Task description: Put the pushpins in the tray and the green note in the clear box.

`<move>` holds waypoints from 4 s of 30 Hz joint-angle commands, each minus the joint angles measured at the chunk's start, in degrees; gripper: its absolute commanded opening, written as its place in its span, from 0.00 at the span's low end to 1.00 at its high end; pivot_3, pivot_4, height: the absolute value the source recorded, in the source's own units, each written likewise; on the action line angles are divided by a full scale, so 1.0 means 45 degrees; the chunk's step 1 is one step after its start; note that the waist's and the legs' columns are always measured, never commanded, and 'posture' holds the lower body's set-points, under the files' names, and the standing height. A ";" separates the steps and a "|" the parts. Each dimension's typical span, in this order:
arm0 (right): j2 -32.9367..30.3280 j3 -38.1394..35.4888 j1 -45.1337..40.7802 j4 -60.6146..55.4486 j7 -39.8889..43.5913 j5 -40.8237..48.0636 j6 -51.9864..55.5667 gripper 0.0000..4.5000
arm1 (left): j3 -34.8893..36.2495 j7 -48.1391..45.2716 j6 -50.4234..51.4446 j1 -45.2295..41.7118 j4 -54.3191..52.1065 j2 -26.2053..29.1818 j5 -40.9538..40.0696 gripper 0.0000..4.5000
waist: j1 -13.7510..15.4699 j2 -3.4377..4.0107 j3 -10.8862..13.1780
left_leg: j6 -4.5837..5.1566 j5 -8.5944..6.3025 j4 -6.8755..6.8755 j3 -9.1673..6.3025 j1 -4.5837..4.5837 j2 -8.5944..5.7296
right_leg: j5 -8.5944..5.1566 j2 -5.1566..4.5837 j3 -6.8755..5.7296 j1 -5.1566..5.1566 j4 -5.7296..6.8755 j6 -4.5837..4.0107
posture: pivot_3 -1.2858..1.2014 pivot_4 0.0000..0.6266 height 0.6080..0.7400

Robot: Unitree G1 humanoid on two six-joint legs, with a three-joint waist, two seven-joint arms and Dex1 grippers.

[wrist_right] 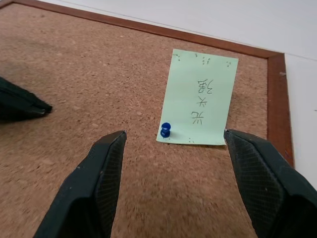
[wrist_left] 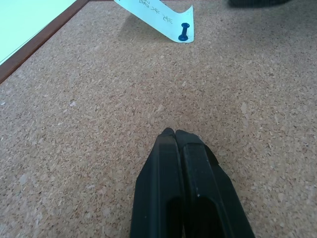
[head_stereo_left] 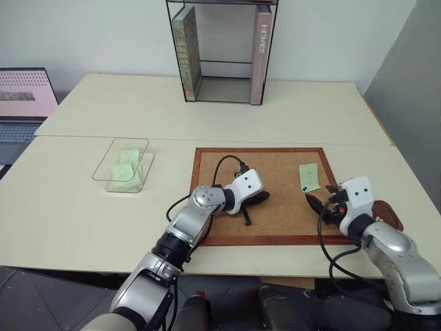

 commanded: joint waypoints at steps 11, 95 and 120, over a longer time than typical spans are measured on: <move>0.0287 0.0445 -0.1372 0.2429 -0.0140 -0.0904 -0.1649 0.42 | -0.0342 0.0022 0.0287 0.0317 0.0115 0.0103 0.0343 0.00 | -0.0010 0.0000 0.0000 | 0.0000 0.0000 0.0002 -0.0006 -0.0003 -0.0002 | 0.0007 0.0001 -0.0003 0.0000 0.0008 0.0011 | 0.52 0.24 1.00; -0.2870 0.3790 -0.1930 -0.1436 0.3019 -0.6638 -0.5330 0.00 | 0.3740 -0.0546 0.4876 -0.2919 0.0816 -0.2255 -0.6282 0.30 | -0.0066 -0.0029 0.0028 | -0.0006 -0.0002 0.0001 -0.0014 -0.0060 -0.0008 | 0.0043 0.0001 -0.0012 -0.0056 0.0016 0.0073 | 0.52 0.24 1.00; -0.3289 0.2657 -0.0755 -0.3029 0.2849 -0.6701 -0.6422 0.00 | 0.3617 0.0827 0.3793 -0.2795 0.1660 -0.2289 -0.5151 0.01 | -0.0026 -0.0029 0.0028 | -0.0006 -0.0002 0.0004 -0.0017 -0.0059 -0.0010 | 0.0044 0.0001 -0.0012 -0.0053 0.0020 0.0074 | 0.52 0.24 1.00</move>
